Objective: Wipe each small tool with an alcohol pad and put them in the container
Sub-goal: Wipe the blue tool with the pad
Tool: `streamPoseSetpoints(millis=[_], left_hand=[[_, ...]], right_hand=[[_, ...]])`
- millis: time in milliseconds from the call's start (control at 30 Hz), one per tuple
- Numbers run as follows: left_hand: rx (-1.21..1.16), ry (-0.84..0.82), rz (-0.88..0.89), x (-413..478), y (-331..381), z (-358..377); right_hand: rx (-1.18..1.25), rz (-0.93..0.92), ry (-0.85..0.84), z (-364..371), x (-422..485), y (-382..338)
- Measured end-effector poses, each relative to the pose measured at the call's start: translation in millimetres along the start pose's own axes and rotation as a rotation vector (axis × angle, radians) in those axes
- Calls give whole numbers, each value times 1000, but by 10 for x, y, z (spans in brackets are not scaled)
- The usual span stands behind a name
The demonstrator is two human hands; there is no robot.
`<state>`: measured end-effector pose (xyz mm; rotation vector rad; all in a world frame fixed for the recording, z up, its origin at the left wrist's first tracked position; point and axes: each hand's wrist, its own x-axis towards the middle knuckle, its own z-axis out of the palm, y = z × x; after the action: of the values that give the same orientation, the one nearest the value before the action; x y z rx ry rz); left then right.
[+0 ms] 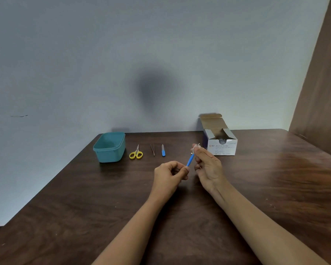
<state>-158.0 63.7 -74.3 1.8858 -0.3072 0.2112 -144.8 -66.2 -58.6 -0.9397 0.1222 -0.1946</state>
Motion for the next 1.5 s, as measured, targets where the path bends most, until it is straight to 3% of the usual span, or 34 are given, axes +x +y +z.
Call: streamPoseSetpoints(millis=[233, 400, 600, 833, 1167, 1500], left_hand=[[19, -13, -9, -7, 6, 5], [31, -15, -4, -12, 4, 3], [-15, -1, 0, -20, 2, -9], [-4, -20, -14, -12, 20, 9], [14, -36, -23, -24, 25, -11], [8, -6, -21, -23, 20, 1]], right_hand=[[-69, -48, 115, -6, 14, 10], [-116, -71, -25, -10, -3, -13], [-356, -87, -168, -20, -64, -16], [-374, -205, -9, 22, -84, 25], [-434, -104, -268, -26, -72, 20], [-375, -195, -146, -6, -36, 80]])
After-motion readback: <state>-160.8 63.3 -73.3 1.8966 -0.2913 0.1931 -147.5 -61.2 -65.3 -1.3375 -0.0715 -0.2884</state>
